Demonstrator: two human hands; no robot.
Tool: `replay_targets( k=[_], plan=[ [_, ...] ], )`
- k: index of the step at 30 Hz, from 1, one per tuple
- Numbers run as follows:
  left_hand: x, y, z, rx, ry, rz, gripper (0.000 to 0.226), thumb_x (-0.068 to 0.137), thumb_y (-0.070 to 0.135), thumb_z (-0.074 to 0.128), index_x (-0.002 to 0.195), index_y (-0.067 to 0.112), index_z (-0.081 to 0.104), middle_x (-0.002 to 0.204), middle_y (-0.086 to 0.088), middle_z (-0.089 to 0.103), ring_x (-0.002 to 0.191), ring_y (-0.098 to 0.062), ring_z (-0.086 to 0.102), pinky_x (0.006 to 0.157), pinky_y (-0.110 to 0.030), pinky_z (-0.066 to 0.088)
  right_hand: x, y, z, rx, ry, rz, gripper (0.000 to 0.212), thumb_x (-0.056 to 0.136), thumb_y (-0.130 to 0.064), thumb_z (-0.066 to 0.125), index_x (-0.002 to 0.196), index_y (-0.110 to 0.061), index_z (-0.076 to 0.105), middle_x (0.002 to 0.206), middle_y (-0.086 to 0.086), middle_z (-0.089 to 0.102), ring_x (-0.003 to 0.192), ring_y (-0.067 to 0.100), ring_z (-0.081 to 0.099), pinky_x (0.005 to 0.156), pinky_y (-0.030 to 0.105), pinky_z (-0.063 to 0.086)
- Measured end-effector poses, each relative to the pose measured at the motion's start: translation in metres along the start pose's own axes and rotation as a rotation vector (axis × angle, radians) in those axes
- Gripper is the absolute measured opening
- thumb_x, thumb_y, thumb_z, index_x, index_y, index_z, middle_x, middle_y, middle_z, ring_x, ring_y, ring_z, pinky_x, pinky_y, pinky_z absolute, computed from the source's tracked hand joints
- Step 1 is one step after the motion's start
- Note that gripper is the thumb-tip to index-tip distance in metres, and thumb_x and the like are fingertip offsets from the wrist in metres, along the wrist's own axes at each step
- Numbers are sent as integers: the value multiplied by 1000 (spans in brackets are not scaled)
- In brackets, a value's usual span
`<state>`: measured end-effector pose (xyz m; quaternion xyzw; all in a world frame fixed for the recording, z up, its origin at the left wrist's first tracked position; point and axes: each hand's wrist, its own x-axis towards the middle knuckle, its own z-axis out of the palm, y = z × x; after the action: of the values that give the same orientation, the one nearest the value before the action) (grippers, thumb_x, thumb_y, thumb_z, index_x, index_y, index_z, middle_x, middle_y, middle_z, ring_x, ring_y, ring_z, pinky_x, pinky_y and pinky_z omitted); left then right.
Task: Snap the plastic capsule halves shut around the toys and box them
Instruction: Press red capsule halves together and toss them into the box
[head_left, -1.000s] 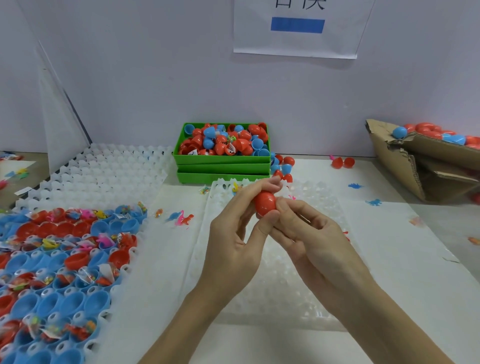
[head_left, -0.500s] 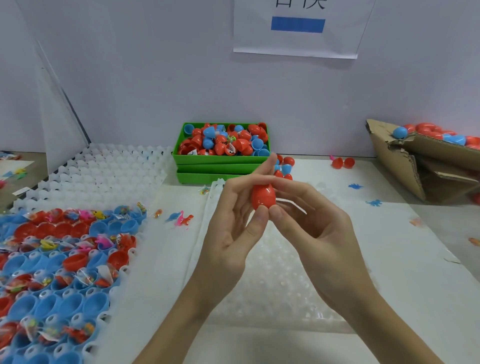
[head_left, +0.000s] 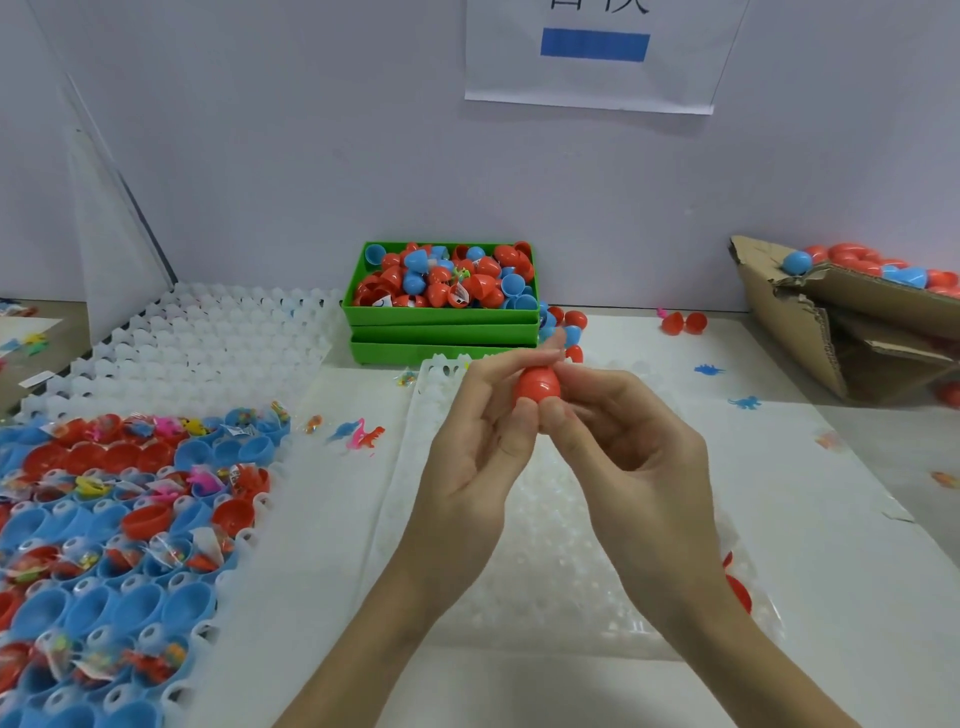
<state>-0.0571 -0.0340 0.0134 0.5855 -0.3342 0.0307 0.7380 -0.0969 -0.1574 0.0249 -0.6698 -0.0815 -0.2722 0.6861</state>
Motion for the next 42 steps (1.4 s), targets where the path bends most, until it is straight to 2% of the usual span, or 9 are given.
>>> replay_targets(
  k=[7,13,18,24,28,31,34,38,42],
  plan=[
    [4,2,-3,-279,175,-295,37,99,40,58,128,21,73,131,-2,71,123,-23,68,96,-24,55,7,14,-8,-685,54,-367,44,83,-32,83,117,-8,69,107,6,66,90,13,61,84,13,49],
    [8,2,-10,-495,297,-447,36,98,29,61,124,7,72,118,-17,76,104,-25,77,82,-21,60,8,12,-8,-784,-46,-431,63,87,-36,76,139,-6,61,136,7,63,127,22,59,109,29,47],
    [7,-1,-8,-463,296,-426,34,101,29,59,119,4,74,116,-19,76,105,-28,77,84,-22,59,7,16,-8,-774,-29,-409,53,83,-14,82,133,-4,67,122,8,73,112,23,69,103,23,49],
    [7,-7,-4,-165,294,-348,34,101,35,57,117,10,72,107,-8,79,102,-24,77,93,-26,60,9,13,-11,-730,-126,-290,47,90,-21,73,135,-10,66,124,-1,71,113,6,62,104,8,43],
    [8,-12,-6,-90,321,-336,47,100,48,47,113,11,72,98,-10,79,93,-26,78,79,-30,64,33,6,-22,-407,-24,10,32,92,-32,73,123,-23,70,110,-14,76,103,6,71,87,18,57],
    [10,-11,-11,-83,357,-366,49,98,50,47,92,14,79,89,-15,77,82,-29,77,69,-29,63,88,3,-56,291,119,440,40,86,-30,77,119,-8,69,108,3,79,103,17,76,81,23,60],
    [8,-12,-13,-11,330,-422,50,103,47,45,80,20,79,82,-13,76,74,-28,75,64,-26,61,158,-3,-101,801,306,602,22,101,-9,62,117,6,65,115,18,73,109,27,71,89,30,59],
    [8,-12,-12,52,276,-475,49,102,45,46,77,20,79,79,-11,76,71,-27,75,64,-27,60,219,-2,-139,880,485,548,39,108,-19,54,141,2,51,134,18,64,121,26,66,100,32,55],
    [9,-12,-12,48,275,-492,52,97,48,47,78,11,79,79,-13,76,69,-28,74,62,-27,60,219,11,-154,664,455,587,46,110,-14,47,150,5,39,139,19,59,122,27,63,98,33,56]
  ],
)
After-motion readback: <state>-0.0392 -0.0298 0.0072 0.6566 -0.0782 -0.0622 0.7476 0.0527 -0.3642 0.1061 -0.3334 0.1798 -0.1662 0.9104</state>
